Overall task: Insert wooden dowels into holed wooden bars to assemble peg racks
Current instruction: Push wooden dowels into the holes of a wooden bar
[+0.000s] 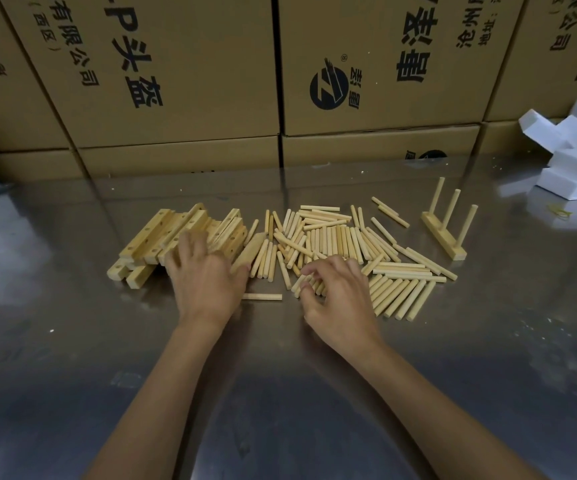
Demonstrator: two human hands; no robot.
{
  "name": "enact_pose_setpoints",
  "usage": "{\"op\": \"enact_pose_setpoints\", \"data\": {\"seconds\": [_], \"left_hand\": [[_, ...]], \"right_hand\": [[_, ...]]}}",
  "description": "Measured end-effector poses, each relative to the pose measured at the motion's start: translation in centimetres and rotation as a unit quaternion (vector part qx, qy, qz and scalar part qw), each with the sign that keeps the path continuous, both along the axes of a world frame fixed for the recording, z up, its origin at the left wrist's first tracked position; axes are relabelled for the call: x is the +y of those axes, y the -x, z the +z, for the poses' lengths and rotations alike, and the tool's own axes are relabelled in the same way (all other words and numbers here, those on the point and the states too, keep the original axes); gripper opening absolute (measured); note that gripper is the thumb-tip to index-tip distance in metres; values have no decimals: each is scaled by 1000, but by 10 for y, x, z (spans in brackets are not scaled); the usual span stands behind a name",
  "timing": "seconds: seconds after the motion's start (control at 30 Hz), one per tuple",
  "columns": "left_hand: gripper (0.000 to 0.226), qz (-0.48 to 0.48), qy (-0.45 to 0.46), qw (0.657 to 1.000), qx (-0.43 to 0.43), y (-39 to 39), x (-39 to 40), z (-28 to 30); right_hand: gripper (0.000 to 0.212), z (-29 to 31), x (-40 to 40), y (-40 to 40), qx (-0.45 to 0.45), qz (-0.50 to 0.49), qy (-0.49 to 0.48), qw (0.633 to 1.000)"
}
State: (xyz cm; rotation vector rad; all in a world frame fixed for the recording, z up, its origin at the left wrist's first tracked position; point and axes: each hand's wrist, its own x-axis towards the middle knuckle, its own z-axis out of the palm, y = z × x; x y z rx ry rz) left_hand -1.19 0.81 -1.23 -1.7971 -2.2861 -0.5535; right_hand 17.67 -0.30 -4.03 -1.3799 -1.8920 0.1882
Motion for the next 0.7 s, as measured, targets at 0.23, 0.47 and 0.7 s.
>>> {"op": "enact_pose_setpoints", "data": {"seconds": [0.23, 0.47, 0.7], "left_hand": [[38, -88, -56, 886, -452, -13, -8, 22], [42, -305, 191, 737, -573, -33, -11, 17], [58, -272, 164, 702, -638, -44, -9, 13]], "right_hand": [[20, 6, 1, -2, 82, 10, -5, 997], [33, 31, 1, -12, 454, 90, 154, 873], [27, 33, -4, -12, 350, 138, 207, 903]]}}
